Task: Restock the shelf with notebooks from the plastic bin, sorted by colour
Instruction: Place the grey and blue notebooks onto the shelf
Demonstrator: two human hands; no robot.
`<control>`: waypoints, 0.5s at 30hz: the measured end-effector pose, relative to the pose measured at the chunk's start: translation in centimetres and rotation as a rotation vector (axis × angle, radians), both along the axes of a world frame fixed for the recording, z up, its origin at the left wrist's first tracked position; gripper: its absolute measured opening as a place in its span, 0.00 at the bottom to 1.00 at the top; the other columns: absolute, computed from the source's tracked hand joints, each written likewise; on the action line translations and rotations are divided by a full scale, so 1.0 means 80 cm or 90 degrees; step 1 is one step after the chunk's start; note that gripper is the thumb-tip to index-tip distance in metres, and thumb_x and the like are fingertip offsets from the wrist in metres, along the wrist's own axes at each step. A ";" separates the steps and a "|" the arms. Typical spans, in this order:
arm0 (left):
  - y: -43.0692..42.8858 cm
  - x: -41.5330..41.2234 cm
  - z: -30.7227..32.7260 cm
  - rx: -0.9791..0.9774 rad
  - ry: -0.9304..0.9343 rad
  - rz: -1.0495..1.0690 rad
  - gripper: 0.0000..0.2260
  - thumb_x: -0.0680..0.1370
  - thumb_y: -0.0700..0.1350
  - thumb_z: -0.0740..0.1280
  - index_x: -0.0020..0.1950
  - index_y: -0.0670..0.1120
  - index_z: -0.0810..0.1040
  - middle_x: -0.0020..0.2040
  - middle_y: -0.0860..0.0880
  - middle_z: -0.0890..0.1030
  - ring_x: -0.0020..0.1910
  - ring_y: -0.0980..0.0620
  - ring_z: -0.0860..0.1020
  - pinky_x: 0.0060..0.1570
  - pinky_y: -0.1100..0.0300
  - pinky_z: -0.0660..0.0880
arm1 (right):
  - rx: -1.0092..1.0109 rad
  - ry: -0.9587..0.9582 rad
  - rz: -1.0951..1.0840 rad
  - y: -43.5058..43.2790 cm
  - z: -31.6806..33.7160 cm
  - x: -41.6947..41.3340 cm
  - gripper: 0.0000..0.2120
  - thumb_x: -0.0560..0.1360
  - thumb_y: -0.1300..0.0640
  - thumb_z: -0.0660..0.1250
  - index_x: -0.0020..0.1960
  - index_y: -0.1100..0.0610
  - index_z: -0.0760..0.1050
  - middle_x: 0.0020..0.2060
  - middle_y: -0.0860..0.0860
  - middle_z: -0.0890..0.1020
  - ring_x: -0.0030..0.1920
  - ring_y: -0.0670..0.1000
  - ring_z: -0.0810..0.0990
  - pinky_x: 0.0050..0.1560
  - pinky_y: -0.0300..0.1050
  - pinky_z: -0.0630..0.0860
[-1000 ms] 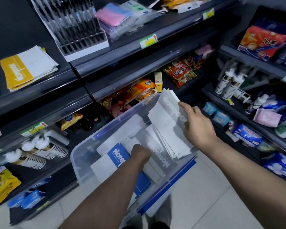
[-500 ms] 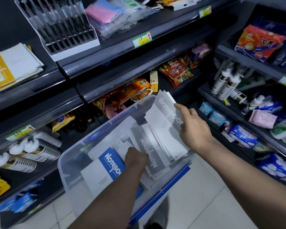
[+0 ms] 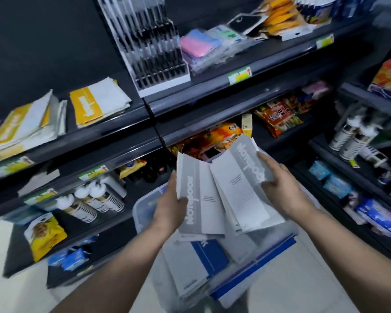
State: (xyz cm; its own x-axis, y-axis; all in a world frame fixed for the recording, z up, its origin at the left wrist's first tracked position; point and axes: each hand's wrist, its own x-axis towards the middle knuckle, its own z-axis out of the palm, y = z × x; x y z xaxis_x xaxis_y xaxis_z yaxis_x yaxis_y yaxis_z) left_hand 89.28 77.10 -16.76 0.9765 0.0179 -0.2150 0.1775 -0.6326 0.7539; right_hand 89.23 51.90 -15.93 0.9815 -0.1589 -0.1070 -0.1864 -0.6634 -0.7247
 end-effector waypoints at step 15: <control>0.363 -0.136 0.144 -0.010 -0.222 0.316 0.32 0.81 0.36 0.59 0.80 0.55 0.49 0.57 0.49 0.79 0.39 0.60 0.72 0.43 0.62 0.68 | 0.340 -0.140 0.195 0.335 0.106 -0.019 0.35 0.72 0.76 0.60 0.73 0.52 0.64 0.64 0.45 0.74 0.63 0.48 0.74 0.60 0.43 0.70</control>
